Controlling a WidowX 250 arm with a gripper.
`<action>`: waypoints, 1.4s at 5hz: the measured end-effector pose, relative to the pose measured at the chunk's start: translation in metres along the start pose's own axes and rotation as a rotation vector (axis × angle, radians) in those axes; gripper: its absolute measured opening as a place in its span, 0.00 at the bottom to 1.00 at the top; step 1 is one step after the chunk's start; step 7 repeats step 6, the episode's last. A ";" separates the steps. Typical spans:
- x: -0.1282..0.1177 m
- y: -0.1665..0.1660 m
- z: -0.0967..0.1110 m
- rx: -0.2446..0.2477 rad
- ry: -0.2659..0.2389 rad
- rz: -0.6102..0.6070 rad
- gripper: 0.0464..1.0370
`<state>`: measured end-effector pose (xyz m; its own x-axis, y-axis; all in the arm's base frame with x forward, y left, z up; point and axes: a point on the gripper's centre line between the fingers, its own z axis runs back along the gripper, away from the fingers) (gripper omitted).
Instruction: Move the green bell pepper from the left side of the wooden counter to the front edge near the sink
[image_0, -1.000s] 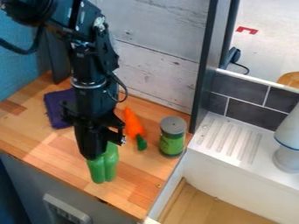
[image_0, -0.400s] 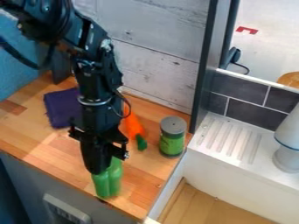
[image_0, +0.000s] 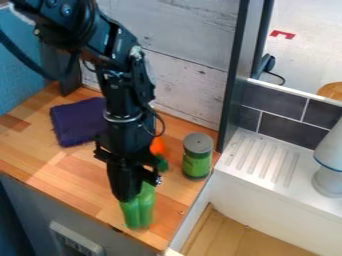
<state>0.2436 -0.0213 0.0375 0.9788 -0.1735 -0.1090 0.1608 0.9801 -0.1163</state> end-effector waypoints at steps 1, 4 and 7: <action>0.002 -0.002 -0.001 -0.005 -0.007 -0.013 0.11; 0.001 0.001 -0.001 0.010 -0.001 0.001 0.91; -0.003 0.000 0.024 0.057 -0.055 0.023 0.97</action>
